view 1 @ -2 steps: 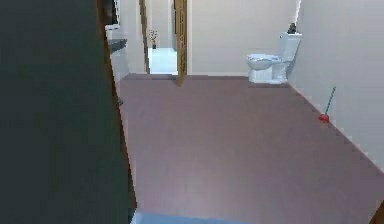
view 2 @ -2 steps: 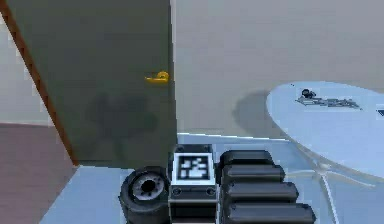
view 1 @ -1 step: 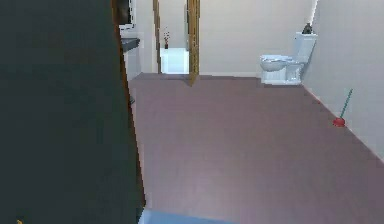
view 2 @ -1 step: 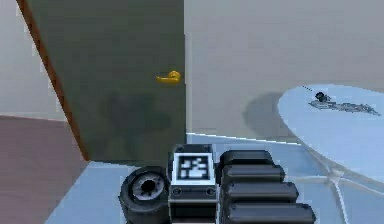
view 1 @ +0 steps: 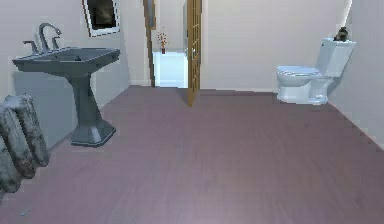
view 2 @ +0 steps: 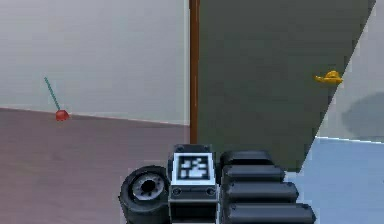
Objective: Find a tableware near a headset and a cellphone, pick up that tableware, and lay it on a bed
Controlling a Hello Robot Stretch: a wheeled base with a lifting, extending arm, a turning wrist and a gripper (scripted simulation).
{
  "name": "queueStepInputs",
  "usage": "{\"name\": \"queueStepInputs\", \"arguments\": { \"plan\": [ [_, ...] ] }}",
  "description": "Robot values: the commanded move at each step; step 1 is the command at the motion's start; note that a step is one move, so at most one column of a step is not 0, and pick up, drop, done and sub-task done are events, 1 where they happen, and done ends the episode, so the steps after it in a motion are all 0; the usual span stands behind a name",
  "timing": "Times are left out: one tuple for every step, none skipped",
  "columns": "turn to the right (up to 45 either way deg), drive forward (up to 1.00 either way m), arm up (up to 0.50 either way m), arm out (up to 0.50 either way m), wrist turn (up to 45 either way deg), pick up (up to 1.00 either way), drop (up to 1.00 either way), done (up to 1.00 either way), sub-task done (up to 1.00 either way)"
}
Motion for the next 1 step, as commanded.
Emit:
{"name": "queueStepInputs", "arguments": {
  "plan": [
    [0.0, 0.25, 0.00, 0.00, 0.0, 0.00, 0.00, 0.00, 0.00]
  ]
}}
